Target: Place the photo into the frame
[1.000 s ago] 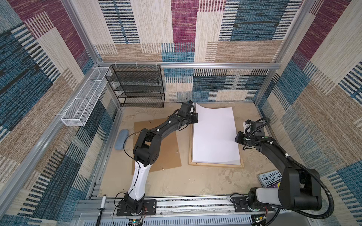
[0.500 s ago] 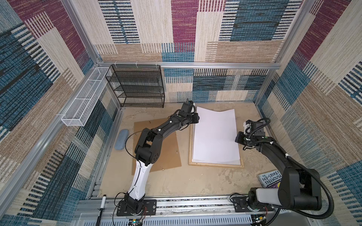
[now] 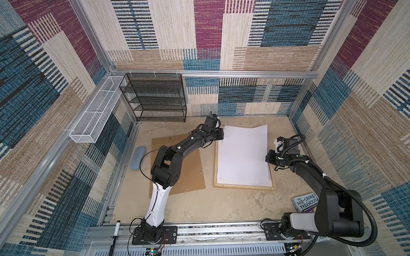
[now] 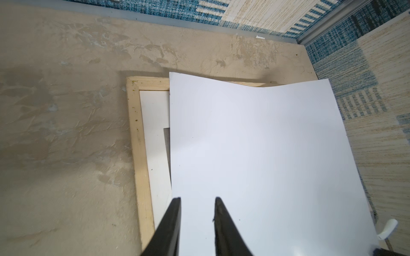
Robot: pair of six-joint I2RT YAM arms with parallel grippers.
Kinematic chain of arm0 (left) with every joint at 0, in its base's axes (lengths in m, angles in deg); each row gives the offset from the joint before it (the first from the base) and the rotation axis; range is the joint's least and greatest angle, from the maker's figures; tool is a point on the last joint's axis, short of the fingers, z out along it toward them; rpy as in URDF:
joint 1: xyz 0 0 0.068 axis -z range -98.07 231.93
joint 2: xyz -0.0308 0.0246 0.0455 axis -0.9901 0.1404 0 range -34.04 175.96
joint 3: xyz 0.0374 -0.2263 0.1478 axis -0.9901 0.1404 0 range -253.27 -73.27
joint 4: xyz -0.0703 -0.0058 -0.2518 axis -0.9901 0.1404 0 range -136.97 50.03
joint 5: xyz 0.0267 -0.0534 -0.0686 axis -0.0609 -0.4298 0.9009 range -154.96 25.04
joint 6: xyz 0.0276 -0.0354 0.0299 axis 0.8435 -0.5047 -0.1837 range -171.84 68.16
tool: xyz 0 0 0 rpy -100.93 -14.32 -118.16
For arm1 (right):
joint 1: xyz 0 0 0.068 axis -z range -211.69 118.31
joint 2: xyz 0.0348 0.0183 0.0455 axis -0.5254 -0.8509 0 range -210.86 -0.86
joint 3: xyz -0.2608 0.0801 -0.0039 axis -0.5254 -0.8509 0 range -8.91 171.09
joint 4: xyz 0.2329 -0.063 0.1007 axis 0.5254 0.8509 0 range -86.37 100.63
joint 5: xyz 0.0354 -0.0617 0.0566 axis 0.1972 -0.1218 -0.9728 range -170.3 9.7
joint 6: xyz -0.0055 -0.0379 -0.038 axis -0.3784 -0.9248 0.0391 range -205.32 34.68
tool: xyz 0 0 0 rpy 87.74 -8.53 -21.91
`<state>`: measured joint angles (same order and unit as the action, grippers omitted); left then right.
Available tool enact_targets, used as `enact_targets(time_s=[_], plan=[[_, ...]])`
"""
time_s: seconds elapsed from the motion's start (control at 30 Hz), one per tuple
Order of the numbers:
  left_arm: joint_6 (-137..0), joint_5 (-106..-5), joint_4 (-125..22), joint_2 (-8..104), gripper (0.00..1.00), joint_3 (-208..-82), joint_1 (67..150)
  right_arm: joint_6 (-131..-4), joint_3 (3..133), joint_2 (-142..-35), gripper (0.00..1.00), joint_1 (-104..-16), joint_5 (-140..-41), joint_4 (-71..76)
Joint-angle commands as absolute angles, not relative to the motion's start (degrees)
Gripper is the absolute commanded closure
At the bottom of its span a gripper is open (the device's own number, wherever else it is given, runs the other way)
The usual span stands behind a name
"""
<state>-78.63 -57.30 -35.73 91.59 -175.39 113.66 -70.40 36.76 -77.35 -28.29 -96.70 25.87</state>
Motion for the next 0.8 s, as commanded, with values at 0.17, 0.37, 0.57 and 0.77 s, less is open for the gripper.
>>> enact_targets(time_s=[0.17,0.37,0.57,0.77], plan=[[-77.0,-59.6,-32.5,89.3,0.71,-174.5,113.2,-72.1,37.1,-80.0,1.00,-28.3,-103.2,24.2],[-76.1,-60.8,-31.3,86.4,0.71,-171.3,113.2,-74.1,41.7,-80.5,1.00,-28.3,-98.5,28.3],[-75.6,-61.1,-29.6,84.7,0.71,-170.6,113.1,-79.2,49.0,-85.7,1.00,-28.2,-95.7,35.1],[-74.8,-61.8,-28.2,83.3,0.71,-170.3,113.0,-81.5,52.5,-89.3,1.00,-28.3,-93.9,38.3]])
